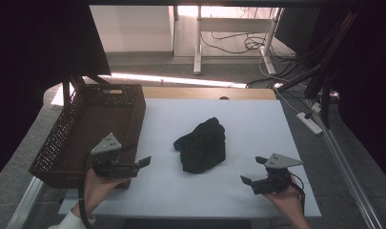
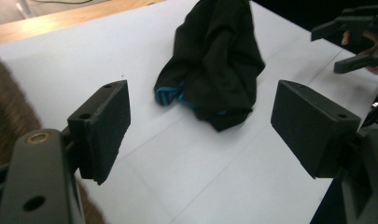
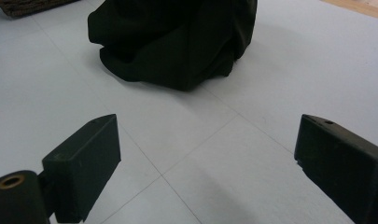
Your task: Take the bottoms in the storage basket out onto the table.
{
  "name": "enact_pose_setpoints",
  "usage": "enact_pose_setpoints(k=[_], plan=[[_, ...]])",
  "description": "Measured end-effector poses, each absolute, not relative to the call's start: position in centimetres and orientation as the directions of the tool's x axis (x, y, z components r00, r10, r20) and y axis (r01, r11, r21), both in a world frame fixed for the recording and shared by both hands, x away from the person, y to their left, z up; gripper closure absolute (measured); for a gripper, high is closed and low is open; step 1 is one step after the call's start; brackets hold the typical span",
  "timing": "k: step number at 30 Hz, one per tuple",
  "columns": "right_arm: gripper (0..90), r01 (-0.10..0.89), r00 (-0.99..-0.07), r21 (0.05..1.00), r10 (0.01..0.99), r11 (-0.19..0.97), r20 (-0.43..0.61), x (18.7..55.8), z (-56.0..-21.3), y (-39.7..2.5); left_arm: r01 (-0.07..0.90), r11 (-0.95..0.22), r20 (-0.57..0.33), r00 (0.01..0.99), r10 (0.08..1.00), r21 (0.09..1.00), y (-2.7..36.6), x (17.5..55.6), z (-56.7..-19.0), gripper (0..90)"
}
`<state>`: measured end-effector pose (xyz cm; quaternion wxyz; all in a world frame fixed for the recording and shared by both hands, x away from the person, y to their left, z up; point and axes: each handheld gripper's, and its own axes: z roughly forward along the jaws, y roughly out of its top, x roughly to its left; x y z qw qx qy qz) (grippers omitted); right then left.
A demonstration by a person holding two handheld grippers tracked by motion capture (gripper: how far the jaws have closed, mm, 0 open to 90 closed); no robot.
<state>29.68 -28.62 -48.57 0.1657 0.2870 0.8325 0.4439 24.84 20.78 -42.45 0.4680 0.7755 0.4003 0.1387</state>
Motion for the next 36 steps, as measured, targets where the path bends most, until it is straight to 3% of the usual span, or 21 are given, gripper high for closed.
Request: enact_pose_setpoints(k=[14, 36], plan=[[7.2, 0.327, -0.783, 0.834, 0.622, 0.444, -0.024, 29.7, -48.6, -28.6, 0.505, -0.212, -0.164, 0.601, 0.782, 0.837, 23.9, 22.1, -44.1, 18.9], [7.2, 0.319, -0.785, 0.836, 0.619, 0.446, -0.031, 29.6, -48.5, -28.6, 0.510, -0.192, -0.182, 0.595, 0.783, 0.839, 24.1, 22.0, -44.3, 18.3]])
